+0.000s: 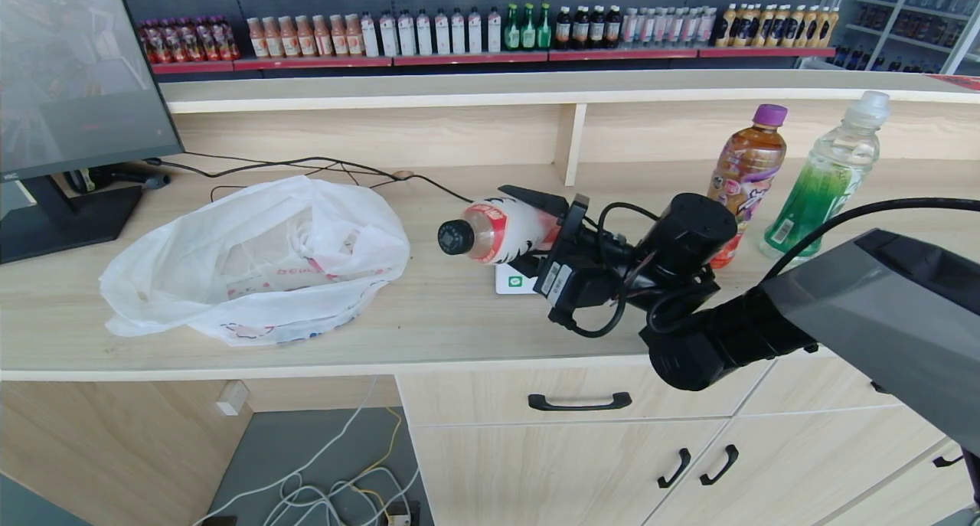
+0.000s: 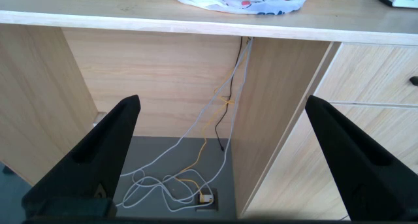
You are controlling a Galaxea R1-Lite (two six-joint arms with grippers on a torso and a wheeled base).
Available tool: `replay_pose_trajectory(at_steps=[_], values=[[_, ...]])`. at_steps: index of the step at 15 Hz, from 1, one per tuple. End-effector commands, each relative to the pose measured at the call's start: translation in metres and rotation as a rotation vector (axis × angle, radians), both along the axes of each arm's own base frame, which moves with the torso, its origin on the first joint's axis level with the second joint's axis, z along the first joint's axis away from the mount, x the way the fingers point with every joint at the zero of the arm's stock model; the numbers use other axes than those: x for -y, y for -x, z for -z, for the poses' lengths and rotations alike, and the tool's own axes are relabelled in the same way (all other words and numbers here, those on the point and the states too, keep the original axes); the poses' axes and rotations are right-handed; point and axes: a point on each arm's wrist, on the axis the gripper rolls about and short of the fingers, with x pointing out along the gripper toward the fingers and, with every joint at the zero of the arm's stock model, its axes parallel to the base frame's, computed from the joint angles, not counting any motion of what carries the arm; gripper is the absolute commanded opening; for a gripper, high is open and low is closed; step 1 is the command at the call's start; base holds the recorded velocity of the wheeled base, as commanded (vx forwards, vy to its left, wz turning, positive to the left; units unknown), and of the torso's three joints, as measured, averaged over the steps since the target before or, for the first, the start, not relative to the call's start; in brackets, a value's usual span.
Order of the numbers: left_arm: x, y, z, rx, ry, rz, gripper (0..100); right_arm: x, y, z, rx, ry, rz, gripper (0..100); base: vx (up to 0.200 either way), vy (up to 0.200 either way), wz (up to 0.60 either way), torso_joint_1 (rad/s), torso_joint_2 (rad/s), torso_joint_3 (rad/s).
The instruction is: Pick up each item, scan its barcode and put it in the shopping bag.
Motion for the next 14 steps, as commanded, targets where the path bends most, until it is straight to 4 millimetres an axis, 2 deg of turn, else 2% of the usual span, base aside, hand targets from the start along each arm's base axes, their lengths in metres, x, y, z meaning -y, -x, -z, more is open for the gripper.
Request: replay_pose_trajectory(at_steps=[1,6,9,11,14], values=[[0.0,0.0,0.0,0.0,0.0,0.0,100,0.001,0.002,-0.007,0.014,-0.009,-0.001,0,0.0,0.0,0.0,0.0,0.0,0.0],[0.0,0.0,0.0,0.0,0.0,0.001,100,0.005,0.021,-0.045,0.032,-0.096,-0.045,0,0.0,0.0,0.0,0.0,0.0,0.0],[0.0,0.0,0.0,0.0,0.0,0.0,100,0.005,0.033,-0.057,-0.001,-0.199,-0.125,0,0.0,0.0,0.0,0.0,0.0,0.0],[0.0,0.0,0.0,-0.001,0.0,0.0,100,0.011,0.045,-0.07,-0.014,-0.229,-0.126,0,0.0,0.0,0.0,0.0,0.0,0.0],[0.0,0.0,0.0,0.0,0.0,0.0,100,0.009,0.062,-0.082,-0.084,-0.315,-0.112,0,0.0,0.0,0.0,0.0,0.0,0.0]])
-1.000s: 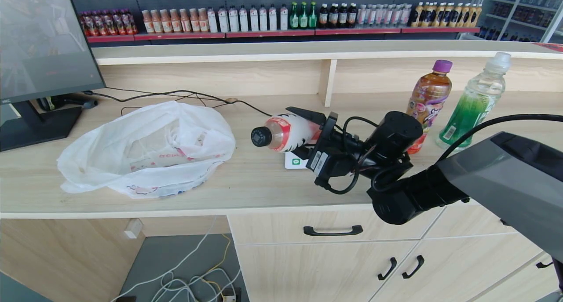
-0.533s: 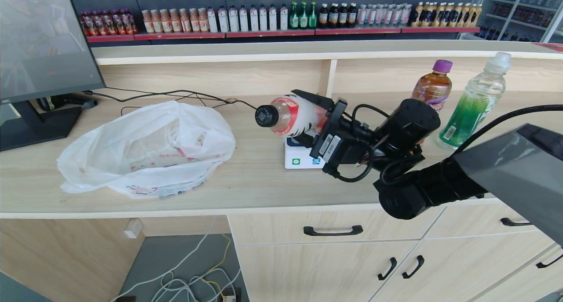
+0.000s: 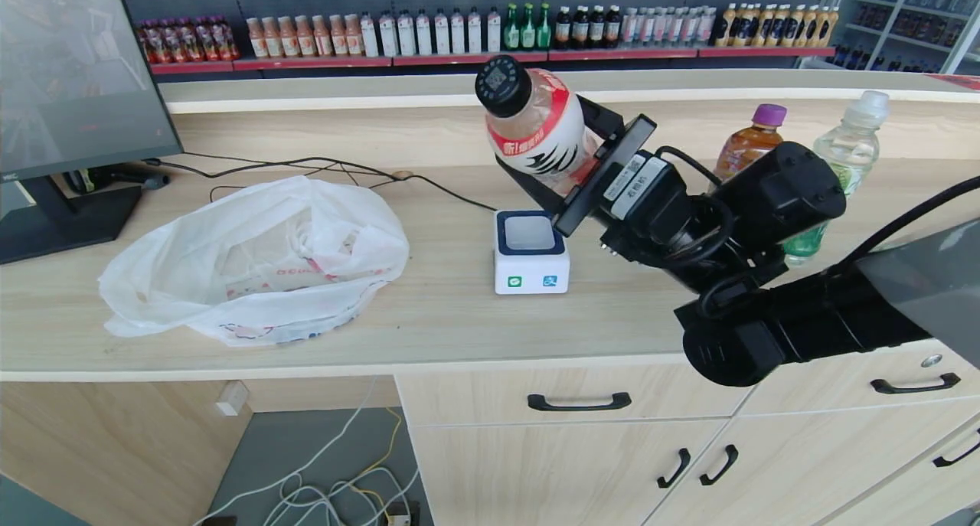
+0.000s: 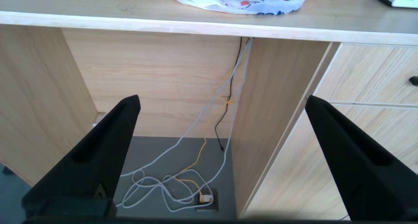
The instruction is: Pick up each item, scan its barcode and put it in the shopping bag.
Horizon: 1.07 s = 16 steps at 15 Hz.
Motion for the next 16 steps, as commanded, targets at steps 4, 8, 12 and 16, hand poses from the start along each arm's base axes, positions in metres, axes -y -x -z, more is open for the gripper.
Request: replay_pose_trajectory(at_steps=[4,8,12,16], values=[[0.0,0.0,0.0,0.0,0.0,0.0,100,0.001,0.041,-0.031,-0.137,-0.154,-0.08,0,0.0,0.0,0.0,0.0,0.0,0.0],[0.0,0.0,0.0,0.0,0.0,0.001,100,0.019,0.064,-0.021,-0.392,-0.255,-0.105,0,0.0,0.0,0.0,0.0,0.0,0.0],[0.0,0.0,0.0,0.0,0.0,0.0,100,0.036,0.076,-0.007,-0.681,-0.437,-0.141,0,0.0,0.0,0.0,0.0,0.0,0.0],[0.0,0.0,0.0,0.0,0.0,0.0,100,0.05,0.071,0.02,-0.852,-0.551,-0.051,0,0.0,0.0,0.0,0.0,0.0,0.0]])
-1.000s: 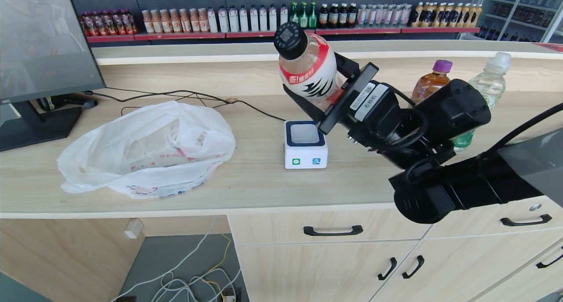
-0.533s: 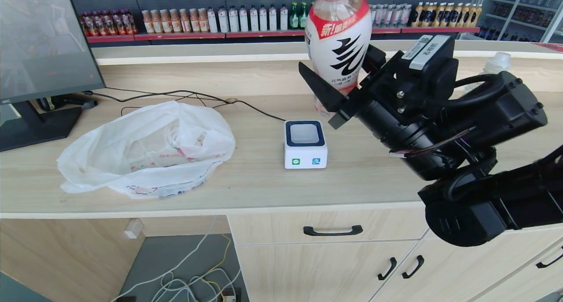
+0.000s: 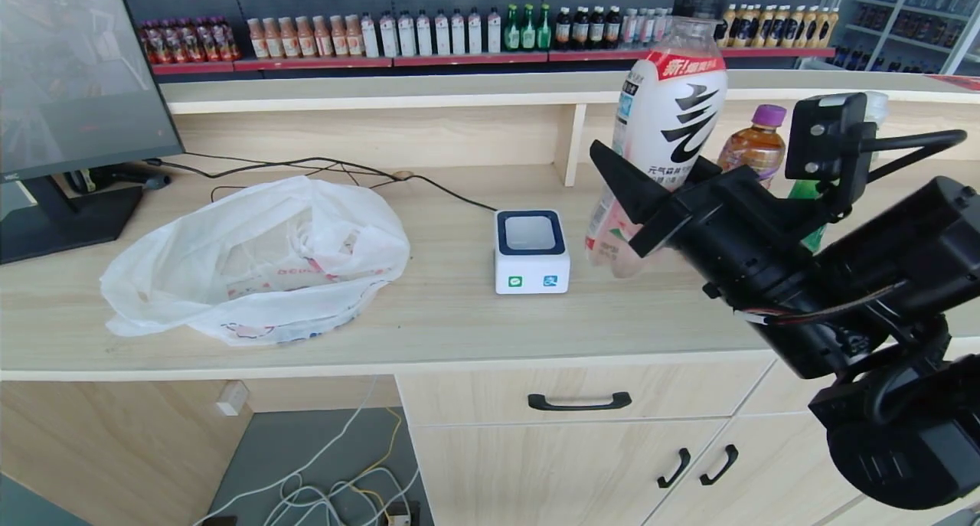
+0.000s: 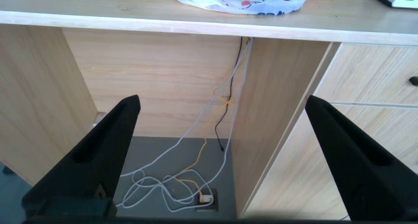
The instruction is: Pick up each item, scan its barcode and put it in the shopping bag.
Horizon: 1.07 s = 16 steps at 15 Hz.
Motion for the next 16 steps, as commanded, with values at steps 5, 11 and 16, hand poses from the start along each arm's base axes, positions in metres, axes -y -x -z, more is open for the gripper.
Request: replay_pose_trajectory(at_steps=[5,11,16], values=[[0.0,0.0,0.0,-0.001,0.0,0.001,100,0.01,0.012,0.011,-0.061,0.004,0.013,0,0.0,0.0,0.0,0.0,0.0,0.0],[0.0,0.0,0.0,0.0,0.0,0.0,100,0.011,0.011,0.017,-0.084,0.013,0.015,0,0.0,0.0,0.0,0.0,0.0,0.0],[0.0,0.0,0.0,0.0,0.002,0.0,100,0.01,-0.009,0.014,-0.065,-0.001,0.05,0,0.0,0.12,0.0,0.002,0.0,0.002]])
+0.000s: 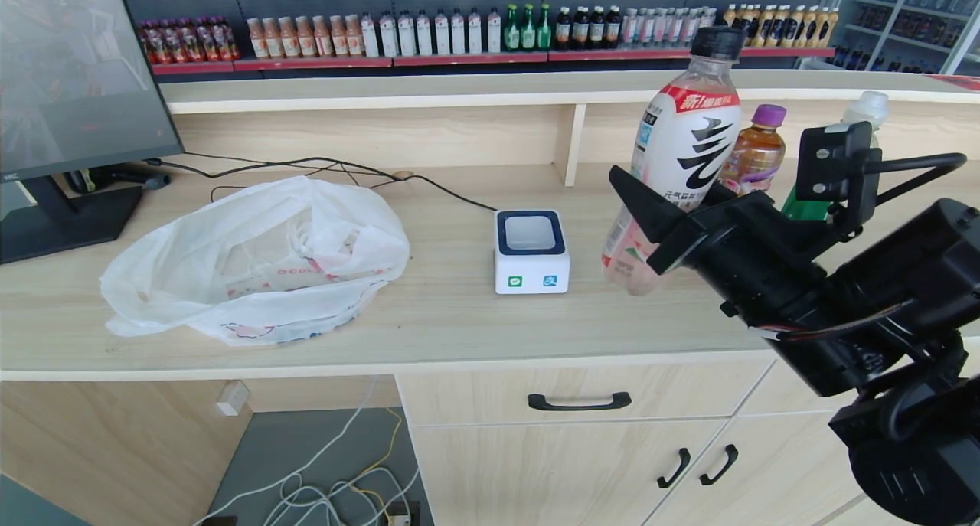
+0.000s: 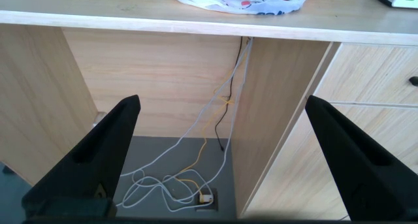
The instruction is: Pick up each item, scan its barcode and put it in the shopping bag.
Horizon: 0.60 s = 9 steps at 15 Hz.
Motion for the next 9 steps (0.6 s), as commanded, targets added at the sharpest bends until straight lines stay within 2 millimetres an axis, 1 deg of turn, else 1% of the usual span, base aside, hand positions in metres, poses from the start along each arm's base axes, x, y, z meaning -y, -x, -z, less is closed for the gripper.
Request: replay_pose_trajectory(at_steps=[1,4,9], values=[[0.0,0.0,0.0,0.0,0.002,0.0,100,-0.0054,-0.0129,-0.0007,0.012,-0.008,0.006,0,0.0,0.2,0.0,0.002,0.0,0.007],[0.0,0.0,0.0,0.0,0.002,0.0,100,-0.0078,-0.0168,0.0032,0.003,-0.002,0.006,0,0.0,0.2,0.0,-0.001,0.01,0.002],[0.0,0.0,0.0,0.0,0.003,0.0,100,-0.0069,-0.0153,0.0055,-0.006,0.004,0.006,0,0.0,0.2,0.0,0.001,0.0,0.002]])
